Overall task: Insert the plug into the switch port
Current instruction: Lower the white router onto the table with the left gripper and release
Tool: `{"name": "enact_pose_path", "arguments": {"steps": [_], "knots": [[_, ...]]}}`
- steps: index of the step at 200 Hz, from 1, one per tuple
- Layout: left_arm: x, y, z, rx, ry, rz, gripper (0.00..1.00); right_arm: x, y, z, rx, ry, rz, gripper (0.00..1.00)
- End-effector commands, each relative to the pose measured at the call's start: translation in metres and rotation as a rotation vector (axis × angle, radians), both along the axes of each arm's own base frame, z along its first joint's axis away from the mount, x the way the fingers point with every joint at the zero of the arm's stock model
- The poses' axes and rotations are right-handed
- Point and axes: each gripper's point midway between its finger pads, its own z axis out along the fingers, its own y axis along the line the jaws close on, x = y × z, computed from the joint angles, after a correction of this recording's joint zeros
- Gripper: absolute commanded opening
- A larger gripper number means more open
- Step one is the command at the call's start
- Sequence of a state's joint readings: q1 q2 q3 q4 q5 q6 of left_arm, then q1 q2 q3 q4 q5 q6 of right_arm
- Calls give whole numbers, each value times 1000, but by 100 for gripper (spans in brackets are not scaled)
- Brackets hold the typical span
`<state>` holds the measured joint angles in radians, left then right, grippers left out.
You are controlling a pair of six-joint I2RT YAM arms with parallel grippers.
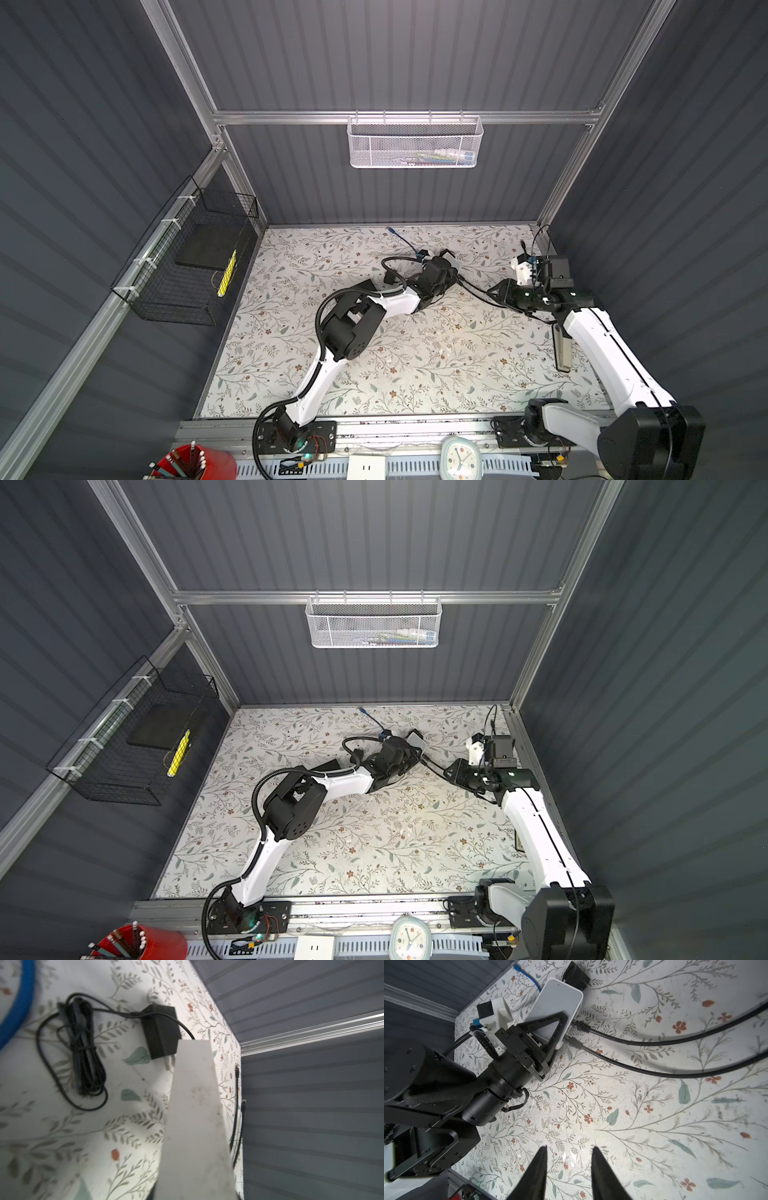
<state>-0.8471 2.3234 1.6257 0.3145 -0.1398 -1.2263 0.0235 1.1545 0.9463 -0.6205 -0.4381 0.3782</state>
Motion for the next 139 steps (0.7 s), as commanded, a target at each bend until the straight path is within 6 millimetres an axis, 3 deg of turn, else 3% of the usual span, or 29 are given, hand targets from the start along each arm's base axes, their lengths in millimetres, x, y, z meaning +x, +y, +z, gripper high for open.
{"name": "enact_pose_path", "arguments": {"steps": [1,36,67,107,112,139], "knots": [[-5,16,20,6,-29,95,0,-5,2,-10,4,11,28,38],[-22,33,-2,22,27,149,0,-8,4,-21,10,26,43,38],[-39,23,-13,17,71,119,0,-9,5,-30,14,42,49,37],[-55,11,-29,-15,118,108,0,-8,7,-25,27,31,57,38],[-62,18,-46,10,147,112,0,-9,7,-26,28,33,58,37],[-68,18,-59,-6,181,107,7,-12,7,-25,25,28,56,38]]}}
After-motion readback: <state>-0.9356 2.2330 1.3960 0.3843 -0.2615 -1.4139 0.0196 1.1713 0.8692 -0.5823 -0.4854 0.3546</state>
